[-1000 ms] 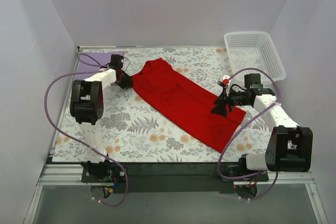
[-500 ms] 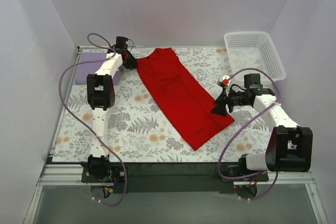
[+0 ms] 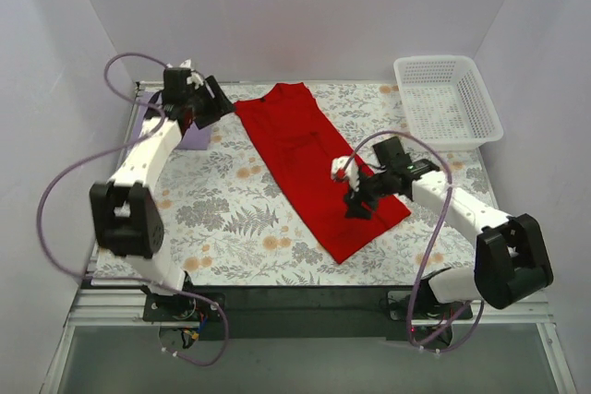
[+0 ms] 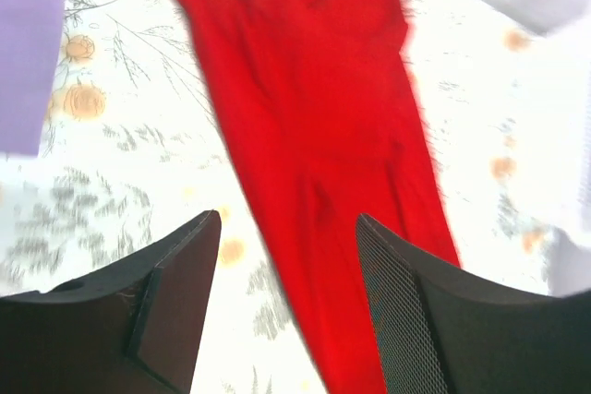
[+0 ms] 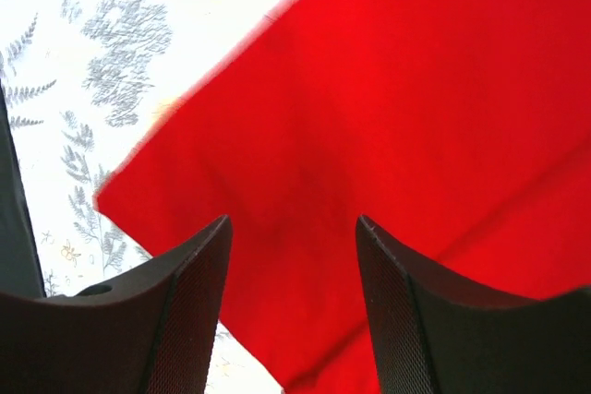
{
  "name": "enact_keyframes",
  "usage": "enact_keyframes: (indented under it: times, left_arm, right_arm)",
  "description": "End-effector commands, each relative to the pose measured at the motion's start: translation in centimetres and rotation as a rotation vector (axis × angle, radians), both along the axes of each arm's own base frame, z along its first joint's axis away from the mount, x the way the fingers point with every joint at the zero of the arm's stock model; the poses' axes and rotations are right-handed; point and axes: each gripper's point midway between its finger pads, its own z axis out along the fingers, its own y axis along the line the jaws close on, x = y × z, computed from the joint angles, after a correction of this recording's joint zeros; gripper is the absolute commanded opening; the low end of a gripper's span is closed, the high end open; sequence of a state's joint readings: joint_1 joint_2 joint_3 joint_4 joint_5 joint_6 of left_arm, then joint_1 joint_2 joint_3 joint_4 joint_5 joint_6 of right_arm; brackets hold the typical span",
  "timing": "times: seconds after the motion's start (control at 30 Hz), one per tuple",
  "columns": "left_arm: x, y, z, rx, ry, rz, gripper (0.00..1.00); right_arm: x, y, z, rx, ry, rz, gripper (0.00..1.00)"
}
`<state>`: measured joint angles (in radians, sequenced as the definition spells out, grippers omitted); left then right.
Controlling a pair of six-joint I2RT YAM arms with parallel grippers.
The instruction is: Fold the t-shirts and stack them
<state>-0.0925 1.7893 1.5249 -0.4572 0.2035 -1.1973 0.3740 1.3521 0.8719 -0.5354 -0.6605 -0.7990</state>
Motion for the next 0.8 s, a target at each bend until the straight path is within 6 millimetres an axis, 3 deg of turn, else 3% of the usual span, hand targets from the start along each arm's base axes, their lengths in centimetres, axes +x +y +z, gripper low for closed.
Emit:
enact_keyframes:
  times: [0.0, 0.03, 0.07, 0.1, 0.13, 0.17, 0.23, 0.33, 0.43, 0.63, 0.77]
  left_arm:
    - [-6.6, 1.3, 3.8, -0.013, -0.114, -0.038, 0.59]
    - [-9.5, 1.7, 0.8, -0.018, -0.048, -0.034, 0.59]
    - [-11.9, 2.1, 2.4, -0.021, -0.101, -0.026, 0.59]
    - [-13.5, 2.2, 2.2, -0.031, -0.107, -0.028, 0.6]
    - [-15.9, 2.3, -0.3, -0.045, -0.057, -0.019, 0.61]
    - [-17.9, 2.2, 1.1, -0.06, -0.109, -0.016, 0.62]
    - [-21.1, 1.8, 0.6, -0.1, -0.123, -0.027, 0.63]
    - [-24.4, 1.2, -0.5, -0.155, -0.075, -0.018, 0.63]
    - [-25.6, 1.1, -0.8, -0.175, -0.042, -0.007, 0.63]
    - [-25.8, 1.0, -0.2, -0.182, -0.042, -0.014, 0.63]
    - [-26.2, 0.9, -0.2, -0.185, -0.041, -0.013, 0.63]
  right_arm:
    - [-3.7, 3.0, -1.7, -0.18, -0.089, 0.153, 0.63]
    - [-4.4, 3.4, -1.8, -0.203, -0.105, 0.169, 0.63]
    - [-4.8, 3.7, -1.7, -0.217, -0.125, 0.181, 0.63]
    - [-5.7, 4.3, -1.7, -0.242, -0.139, 0.185, 0.64]
    - [-5.4, 4.9, -1.4, -0.236, -0.159, 0.167, 0.64]
    - [-5.9, 5.2, -1.5, -0.239, -0.159, 0.17, 0.65]
    - [-7.5, 6.3, -2.4, -0.258, -0.136, 0.172, 0.65]
    - [-9.5, 6.7, -4.5, -0.324, -0.096, 0.169, 0.65]
    - [-10.0, 6.8, -5.5, -0.348, -0.056, 0.157, 0.64]
    - [-9.8, 7.0, -6.5, -0.383, -0.052, 0.144, 0.6]
    - [-9.6, 7.0, -7.5, -0.418, -0.049, 0.137, 0.49]
